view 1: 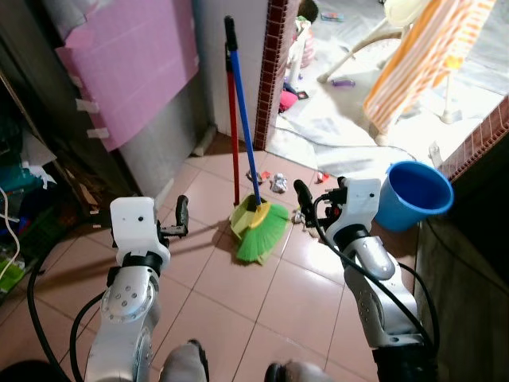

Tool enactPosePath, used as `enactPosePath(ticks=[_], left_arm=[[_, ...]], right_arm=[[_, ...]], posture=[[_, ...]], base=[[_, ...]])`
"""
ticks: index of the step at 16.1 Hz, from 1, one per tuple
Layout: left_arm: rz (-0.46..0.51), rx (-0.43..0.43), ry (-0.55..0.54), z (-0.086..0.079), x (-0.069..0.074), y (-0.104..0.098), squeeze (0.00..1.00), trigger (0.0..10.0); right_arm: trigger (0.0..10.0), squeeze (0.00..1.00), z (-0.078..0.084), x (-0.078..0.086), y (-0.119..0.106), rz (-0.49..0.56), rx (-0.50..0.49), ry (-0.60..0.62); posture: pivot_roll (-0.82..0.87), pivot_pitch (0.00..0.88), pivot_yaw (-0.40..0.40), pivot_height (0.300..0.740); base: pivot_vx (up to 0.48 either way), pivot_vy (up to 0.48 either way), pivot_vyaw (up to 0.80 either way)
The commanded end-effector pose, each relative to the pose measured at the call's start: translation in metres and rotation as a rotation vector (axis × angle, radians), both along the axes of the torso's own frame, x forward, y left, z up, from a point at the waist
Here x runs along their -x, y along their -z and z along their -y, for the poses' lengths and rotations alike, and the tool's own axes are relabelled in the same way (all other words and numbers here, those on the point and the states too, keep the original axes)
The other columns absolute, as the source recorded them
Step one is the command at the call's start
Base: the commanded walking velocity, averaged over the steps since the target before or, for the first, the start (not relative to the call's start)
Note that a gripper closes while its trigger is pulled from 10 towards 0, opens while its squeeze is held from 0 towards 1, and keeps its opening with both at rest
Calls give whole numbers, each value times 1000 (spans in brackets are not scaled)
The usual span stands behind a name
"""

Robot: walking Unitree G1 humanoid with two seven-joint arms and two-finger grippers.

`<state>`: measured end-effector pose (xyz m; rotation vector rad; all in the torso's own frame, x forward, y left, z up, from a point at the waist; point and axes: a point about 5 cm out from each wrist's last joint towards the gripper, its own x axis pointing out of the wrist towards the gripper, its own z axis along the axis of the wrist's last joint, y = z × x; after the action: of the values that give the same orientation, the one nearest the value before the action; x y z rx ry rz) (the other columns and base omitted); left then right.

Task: Sweep floor

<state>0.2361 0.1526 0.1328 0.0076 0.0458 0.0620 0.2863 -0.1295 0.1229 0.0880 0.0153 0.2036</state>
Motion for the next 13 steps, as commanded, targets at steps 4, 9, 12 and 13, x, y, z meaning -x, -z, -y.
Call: enactPosePath(ticks=[4,9,12,13], left_arm=[[-18,0,1,0,0,3,0,10000],[-19,2,6,2,-1,3,0,10000],[-21,3,8,3,-1,3,0,10000],[-22,3,7,3,-1,4,0,10000]], right_arm=[[10000,0,2,1,0,9,1,7],[10000,0,2,1,0,15,9,3],[10000,0,2,1,0,15,12,-4],[10000,0,2,1,0,15,11,-7]], posture=[[47,132,-47,740],[46,132,-46,740],[45,133,-49,740],[45,132,-51,740]], base=[[302,0,0],[302,0,0],[303,0,542],[304,0,712]])
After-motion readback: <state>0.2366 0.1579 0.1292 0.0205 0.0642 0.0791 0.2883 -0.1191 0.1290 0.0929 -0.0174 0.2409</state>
